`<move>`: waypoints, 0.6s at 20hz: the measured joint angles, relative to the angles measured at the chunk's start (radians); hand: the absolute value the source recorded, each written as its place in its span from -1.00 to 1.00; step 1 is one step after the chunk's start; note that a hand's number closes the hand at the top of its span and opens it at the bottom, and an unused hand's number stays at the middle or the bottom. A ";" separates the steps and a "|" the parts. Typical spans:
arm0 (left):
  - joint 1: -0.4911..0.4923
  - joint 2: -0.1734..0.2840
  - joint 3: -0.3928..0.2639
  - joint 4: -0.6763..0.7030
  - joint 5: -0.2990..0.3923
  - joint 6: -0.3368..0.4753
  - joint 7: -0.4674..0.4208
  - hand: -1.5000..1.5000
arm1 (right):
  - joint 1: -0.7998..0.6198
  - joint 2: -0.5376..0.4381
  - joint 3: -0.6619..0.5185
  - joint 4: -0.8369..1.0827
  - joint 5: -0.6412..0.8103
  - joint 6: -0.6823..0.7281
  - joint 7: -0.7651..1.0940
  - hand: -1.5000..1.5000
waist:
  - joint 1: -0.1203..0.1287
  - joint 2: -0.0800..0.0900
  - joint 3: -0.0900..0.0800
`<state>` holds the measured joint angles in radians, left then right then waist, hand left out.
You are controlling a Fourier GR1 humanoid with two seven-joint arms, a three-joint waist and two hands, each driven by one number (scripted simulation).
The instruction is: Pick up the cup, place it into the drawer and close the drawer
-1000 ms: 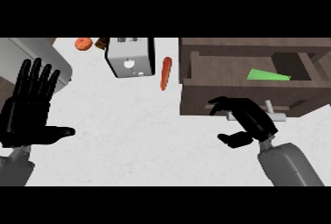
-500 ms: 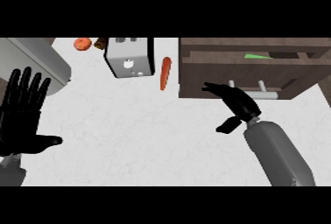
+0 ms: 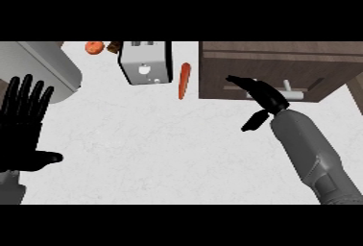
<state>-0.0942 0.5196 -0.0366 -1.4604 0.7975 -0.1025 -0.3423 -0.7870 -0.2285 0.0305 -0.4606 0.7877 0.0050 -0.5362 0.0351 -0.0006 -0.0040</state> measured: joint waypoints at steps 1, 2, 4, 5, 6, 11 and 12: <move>-0.009 -0.002 0.003 0.015 0.001 -0.009 0.000 -1.00 | -0.022 -0.013 -0.008 0.026 -0.003 0.012 -0.024 -1.00 | 0.003 0.000 0.000; -0.013 -0.006 0.002 0.025 -0.006 -0.014 -0.006 -1.00 | -0.046 -0.025 -0.016 0.052 -0.004 0.024 -0.038 -1.00 | 0.006 0.001 -0.001; -0.021 -0.014 0.000 0.043 -0.013 -0.024 -0.011 -1.00 | -0.080 -0.041 -0.029 0.100 -0.008 0.047 -0.065 -1.00 | 0.011 0.004 0.001; -0.019 -0.019 -0.001 0.047 -0.018 -0.028 -0.017 -1.00 | -0.093 -0.046 -0.034 0.123 -0.007 0.048 -0.073 -1.00 | 0.014 0.005 0.001; -0.020 -0.020 -0.001 0.046 -0.020 -0.030 -0.016 -1.00 | -0.104 -0.053 -0.037 0.143 -0.006 0.056 -0.085 -1.00 | 0.017 0.006 0.001; -0.031 -0.019 0.001 0.048 -0.031 -0.040 -0.013 -1.00 | -0.144 -0.072 -0.055 0.216 -0.009 0.089 -0.116 -1.00 | 0.029 0.008 0.001; -0.033 -0.012 0.002 0.045 -0.031 -0.044 -0.007 -1.00 | -0.147 -0.077 -0.056 0.225 -0.008 0.095 -0.124 -1.00 | 0.033 0.008 0.001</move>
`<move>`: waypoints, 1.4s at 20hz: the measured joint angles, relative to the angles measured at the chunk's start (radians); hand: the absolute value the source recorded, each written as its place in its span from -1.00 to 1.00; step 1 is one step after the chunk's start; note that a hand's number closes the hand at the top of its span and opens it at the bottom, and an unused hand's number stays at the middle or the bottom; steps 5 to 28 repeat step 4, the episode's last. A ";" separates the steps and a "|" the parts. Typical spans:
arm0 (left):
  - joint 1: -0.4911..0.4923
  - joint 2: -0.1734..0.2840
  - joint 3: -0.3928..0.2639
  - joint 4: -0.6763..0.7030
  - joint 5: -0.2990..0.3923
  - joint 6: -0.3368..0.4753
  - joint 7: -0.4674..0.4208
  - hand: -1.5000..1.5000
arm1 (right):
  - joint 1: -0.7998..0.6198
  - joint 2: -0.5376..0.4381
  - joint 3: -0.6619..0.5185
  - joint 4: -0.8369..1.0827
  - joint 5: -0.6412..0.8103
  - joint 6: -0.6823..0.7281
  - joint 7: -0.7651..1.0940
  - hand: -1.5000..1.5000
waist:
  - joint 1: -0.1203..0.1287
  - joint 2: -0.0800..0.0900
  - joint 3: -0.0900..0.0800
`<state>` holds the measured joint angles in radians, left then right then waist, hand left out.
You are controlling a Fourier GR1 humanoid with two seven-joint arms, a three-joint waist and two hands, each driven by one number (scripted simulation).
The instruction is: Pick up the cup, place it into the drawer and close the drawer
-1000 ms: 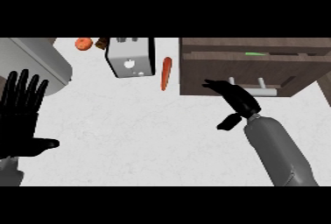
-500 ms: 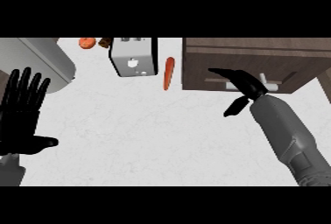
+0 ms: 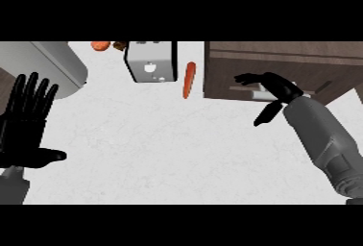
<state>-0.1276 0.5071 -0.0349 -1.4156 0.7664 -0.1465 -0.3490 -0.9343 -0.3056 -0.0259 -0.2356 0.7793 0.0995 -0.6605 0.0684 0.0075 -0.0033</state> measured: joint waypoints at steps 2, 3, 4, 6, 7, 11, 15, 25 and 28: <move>-0.005 -0.011 -0.006 0.005 -0.012 -0.001 -0.012 -1.00 | -0.011 -0.005 -0.004 0.018 -0.001 0.017 -0.011 -1.00 | 0.002 0.001 -0.001; -0.006 -0.010 -0.003 0.010 -0.011 -0.005 -0.013 -1.00 | -0.012 -0.007 -0.005 0.024 0.000 0.016 -0.019 -1.00 | 0.004 0.001 -0.001; -0.010 -0.016 -0.004 0.019 -0.019 -0.004 -0.020 -1.00 | -0.016 -0.007 -0.006 0.031 0.000 0.019 -0.023 -1.00 | 0.003 0.002 -0.001; -0.010 -0.016 -0.004 0.019 -0.019 -0.004 -0.020 -1.00 | -0.016 -0.007 -0.006 0.031 0.000 0.019 -0.023 -1.00 | 0.003 0.002 -0.001; -0.010 -0.016 -0.004 0.019 -0.019 -0.004 -0.020 -1.00 | -0.016 -0.007 -0.006 0.031 0.000 0.019 -0.023 -1.00 | 0.003 0.002 -0.001; -0.010 -0.016 -0.004 0.019 -0.019 -0.004 -0.020 -1.00 | -0.016 -0.007 -0.006 0.031 0.000 0.019 -0.023 -1.00 | 0.003 0.002 -0.001; -0.010 -0.016 -0.004 0.019 -0.019 -0.004 -0.020 -1.00 | -0.016 -0.007 -0.006 0.031 0.000 0.019 -0.023 -1.00 | 0.003 0.002 -0.001; -0.010 -0.016 -0.004 0.019 -0.019 -0.004 -0.020 -1.00 | -0.016 -0.007 -0.006 0.031 0.000 0.019 -0.023 -1.00 | 0.003 0.002 -0.001; -0.010 -0.016 -0.004 0.019 -0.019 -0.004 -0.020 -1.00 | -0.016 -0.007 -0.006 0.031 0.000 0.019 -0.023 -1.00 | 0.003 0.002 -0.001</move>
